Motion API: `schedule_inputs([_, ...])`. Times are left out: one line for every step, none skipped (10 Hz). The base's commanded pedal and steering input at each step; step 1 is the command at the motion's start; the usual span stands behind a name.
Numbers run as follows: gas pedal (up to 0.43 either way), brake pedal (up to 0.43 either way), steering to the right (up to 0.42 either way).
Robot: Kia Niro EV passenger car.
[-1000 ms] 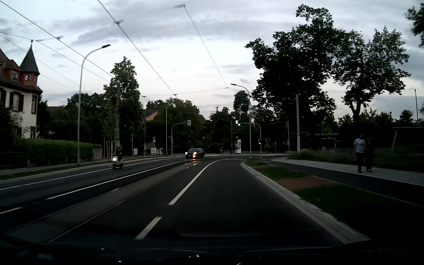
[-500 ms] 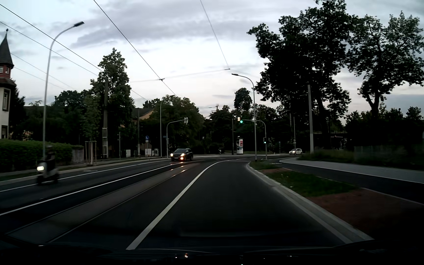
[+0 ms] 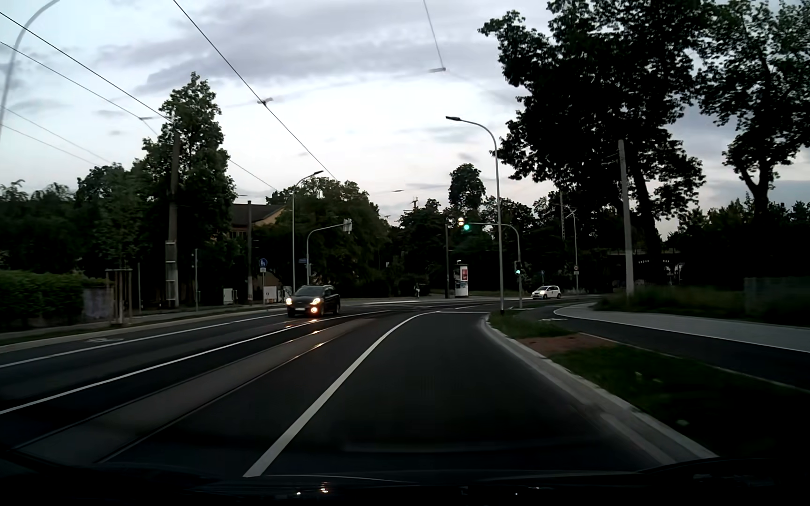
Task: Follow the waypoints while adhering to traffic rules and regulations
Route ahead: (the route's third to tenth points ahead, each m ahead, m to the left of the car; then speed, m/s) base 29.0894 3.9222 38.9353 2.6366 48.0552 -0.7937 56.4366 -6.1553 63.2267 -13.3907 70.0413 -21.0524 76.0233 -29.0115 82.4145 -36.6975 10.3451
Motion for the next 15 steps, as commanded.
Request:
schedule_inputs([0.067,0.0,-0.001])
schedule_inputs([0.067,0.0,-0.001])
schedule_inputs([0.067,0.0,-0.001])
schedule_inputs([0.067,0.0,-0.001])
schedule_inputs([0.067,0.0,-0.001])
schedule_inputs([0.067,0.0,0.0])
schedule_inputs([0.067,0.0,0.003])
schedule_inputs([0.067,0.0,0.005])
schedule_inputs([0.067,0.0,0.007])
schedule_inputs([0.067,0.0,0.008])
schedule_inputs([0.067,0.0,0.01])
schedule_inputs([0.067,0.0,0.015])
schedule_inputs([0.067,0.0,0.02])
schedule_inputs([0.067,0.0,0.025])
schedule_inputs([0.067,0.0,0.03])
